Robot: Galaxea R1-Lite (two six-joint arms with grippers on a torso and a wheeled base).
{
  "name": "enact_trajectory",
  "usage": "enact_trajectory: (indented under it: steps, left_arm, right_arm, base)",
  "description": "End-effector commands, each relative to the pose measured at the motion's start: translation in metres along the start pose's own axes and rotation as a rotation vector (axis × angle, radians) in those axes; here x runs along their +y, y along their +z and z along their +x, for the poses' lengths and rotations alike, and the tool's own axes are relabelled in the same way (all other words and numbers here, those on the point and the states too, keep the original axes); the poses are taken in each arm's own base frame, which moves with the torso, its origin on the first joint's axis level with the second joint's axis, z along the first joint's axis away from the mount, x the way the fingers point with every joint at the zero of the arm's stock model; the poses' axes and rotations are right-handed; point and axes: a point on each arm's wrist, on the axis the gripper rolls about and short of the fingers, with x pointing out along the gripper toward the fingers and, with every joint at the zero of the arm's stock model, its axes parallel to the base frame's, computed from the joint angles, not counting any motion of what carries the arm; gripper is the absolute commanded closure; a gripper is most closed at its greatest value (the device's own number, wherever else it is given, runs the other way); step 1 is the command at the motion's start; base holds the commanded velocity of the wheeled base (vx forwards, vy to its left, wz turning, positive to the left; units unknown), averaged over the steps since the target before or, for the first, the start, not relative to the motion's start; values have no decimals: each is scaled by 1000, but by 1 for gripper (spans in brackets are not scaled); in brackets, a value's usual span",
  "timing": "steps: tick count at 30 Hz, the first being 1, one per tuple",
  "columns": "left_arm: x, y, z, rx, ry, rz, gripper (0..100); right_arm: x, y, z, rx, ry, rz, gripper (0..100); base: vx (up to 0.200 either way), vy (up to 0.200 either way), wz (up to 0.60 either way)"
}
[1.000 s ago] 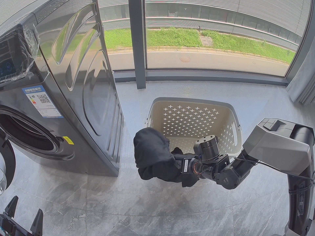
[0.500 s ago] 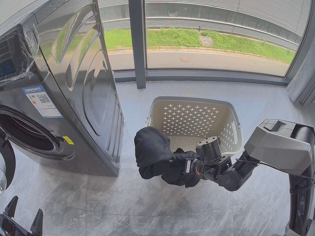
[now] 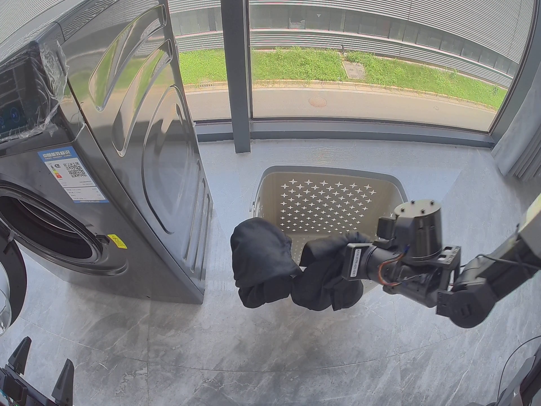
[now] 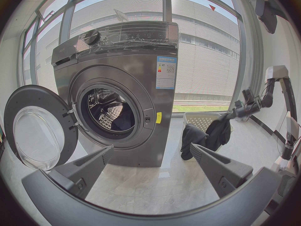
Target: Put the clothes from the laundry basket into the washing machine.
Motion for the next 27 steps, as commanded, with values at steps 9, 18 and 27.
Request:
enact_trajectory:
  steps: [9, 18, 27]
  left_arm:
    - [0, -5, 0, 2, -9, 7, 0]
    - [0, -5, 0, 2, -10, 4, 0]
    - [0, -5, 0, 3, -10, -2, 0]
  right_arm:
    - [7, 53, -128, -312, 247, -59, 100]
    - [8, 47, -131, -372, 320, -110, 100]
    - [8, 47, -133, -378, 320, -109, 100]
  base:
    - [0, 0, 0]
    - [-133, 0, 0]
    - [-200, 0, 0]
